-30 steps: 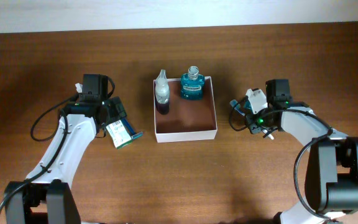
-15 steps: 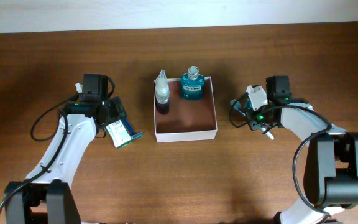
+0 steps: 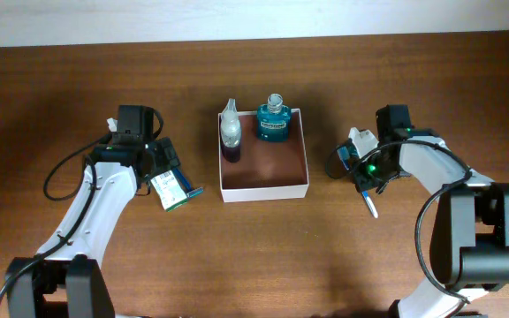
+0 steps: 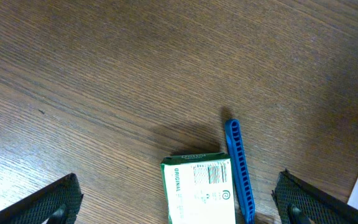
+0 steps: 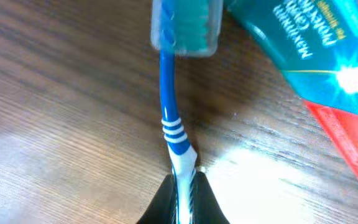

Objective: Pack container
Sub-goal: 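Lower the right gripper and grasp the blue toothbrush handle, then carry the toothbrush left and lay it in the box front, then return the right gripper right above the Colgate toothpaste tube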

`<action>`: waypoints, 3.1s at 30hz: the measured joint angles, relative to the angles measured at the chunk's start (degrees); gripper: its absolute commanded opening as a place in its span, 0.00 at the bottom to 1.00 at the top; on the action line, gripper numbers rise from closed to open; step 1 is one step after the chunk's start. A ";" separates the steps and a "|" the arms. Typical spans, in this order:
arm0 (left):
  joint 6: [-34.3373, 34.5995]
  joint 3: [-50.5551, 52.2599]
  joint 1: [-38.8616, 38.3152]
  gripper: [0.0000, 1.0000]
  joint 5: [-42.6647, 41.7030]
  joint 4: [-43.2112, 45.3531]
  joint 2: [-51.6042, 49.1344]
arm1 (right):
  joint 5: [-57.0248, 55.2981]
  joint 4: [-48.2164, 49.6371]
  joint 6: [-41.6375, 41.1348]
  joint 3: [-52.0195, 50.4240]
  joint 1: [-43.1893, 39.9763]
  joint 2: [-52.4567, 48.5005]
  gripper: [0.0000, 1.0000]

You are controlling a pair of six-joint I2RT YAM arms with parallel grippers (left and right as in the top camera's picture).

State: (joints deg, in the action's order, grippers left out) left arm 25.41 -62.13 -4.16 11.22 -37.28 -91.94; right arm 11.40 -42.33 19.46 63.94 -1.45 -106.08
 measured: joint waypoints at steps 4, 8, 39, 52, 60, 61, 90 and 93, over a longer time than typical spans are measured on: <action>0.00 0.00 0.00 0.99 0.00 0.00 0.00 | 0.76 -2.91 0.00 3.32 0.00 1.25 0.04; 0.00 0.00 0.00 0.99 -0.02 -0.02 0.00 | 2.32 -4.76 -0.02 5.09 0.04 6.03 0.04; 0.00 0.00 0.00 0.99 0.00 0.00 0.00 | 5.20 2.16 34.03 5.81 31.15 16.37 0.04; 0.00 0.00 0.00 0.99 0.00 0.00 0.00 | 4.57 9.88 35.82 5.81 31.15 13.14 0.04; 0.00 0.00 0.00 0.99 0.00 -0.02 0.00 | 4.57 10.71 33.68 5.81 31.15 13.11 0.04; 0.00 0.00 0.00 0.99 0.00 -0.02 0.00 | 4.57 10.73 33.48 5.81 31.15 13.11 0.04; 0.00 0.00 0.00 0.99 0.00 -0.02 0.00 | 0.22 10.45 24.83 7.41 31.12 9.62 0.62; 0.00 0.00 0.00 0.99 0.00 0.00 0.00 | -5.79 3.52 19.04 9.70 30.12 13.62 0.64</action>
State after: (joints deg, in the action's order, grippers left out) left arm 25.41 -62.13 -4.16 11.22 -37.28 -91.94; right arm 5.61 -38.81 38.50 73.65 28.67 -92.47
